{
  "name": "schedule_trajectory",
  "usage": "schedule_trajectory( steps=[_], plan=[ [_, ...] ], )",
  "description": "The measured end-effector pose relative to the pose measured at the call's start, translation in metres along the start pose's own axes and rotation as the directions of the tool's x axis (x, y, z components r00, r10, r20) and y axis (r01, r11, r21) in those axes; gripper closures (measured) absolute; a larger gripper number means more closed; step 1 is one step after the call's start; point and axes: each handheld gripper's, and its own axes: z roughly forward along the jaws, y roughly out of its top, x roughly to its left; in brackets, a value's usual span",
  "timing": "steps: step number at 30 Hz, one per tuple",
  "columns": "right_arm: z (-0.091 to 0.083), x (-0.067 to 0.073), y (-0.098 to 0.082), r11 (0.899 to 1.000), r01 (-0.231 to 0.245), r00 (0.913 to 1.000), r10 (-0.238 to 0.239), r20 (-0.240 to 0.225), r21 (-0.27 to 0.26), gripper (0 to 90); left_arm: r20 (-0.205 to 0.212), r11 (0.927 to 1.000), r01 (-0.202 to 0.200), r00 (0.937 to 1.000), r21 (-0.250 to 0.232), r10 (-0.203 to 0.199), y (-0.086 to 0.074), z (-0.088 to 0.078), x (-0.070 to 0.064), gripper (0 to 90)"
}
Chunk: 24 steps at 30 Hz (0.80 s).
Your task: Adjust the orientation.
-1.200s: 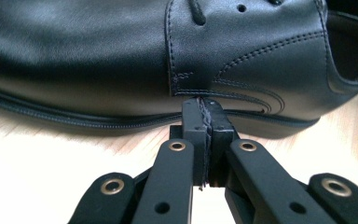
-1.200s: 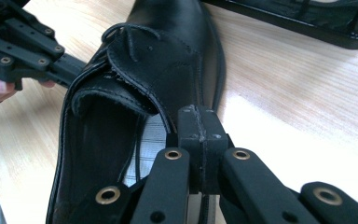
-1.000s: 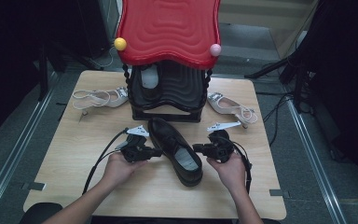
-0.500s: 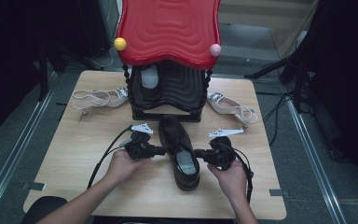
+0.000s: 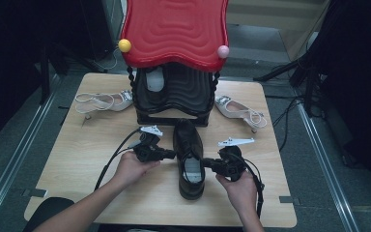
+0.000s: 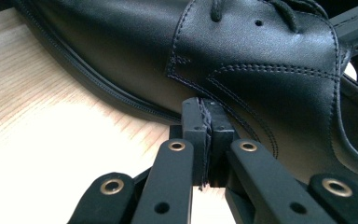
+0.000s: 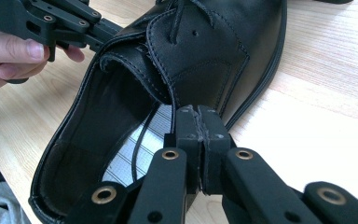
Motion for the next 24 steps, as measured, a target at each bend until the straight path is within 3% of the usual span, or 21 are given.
schedule_trajectory(
  steps=[5,11,13,20,24],
  plan=[
    [-0.001,-0.001,0.0,1.0,-0.005,1.0,0.005,0.002,0.001,88.4,-0.002,0.9999,-0.005,1.0,0.016,0.005,0.001,-0.002,0.001,89.3],
    [-0.009,-0.003,0.005,0.999,-0.037,0.9993,0.037,-0.007,-0.019,83.3,0.019,0.9999,0.009,0.9998,-0.006,-0.009,0.007,-0.023,0.006,84.7],
    [-0.014,-0.001,0.008,0.999,-0.044,0.9989,0.044,-0.017,-0.024,80.5,0.03,0.9999,0.014,0.9995,-0.009,-0.013,0.009,-0.031,0.006,79.6],
    [-0.025,0.014,0.018,0.999,-0.031,0.9989,0.031,-0.035,-0.007,75.4,0.045,0.9999,-0.016,0.9988,0.0,0.016,0.023,-0.057,0.003,63.9],
    [-0.021,0.029,0.026,1.0,-0.024,0.998,0.025,-0.058,0.013,70.1,0.051,0.999,-0.044,0.9978,0.007,0.043,0.034,-0.069,0.0,63.8]
  ],
)
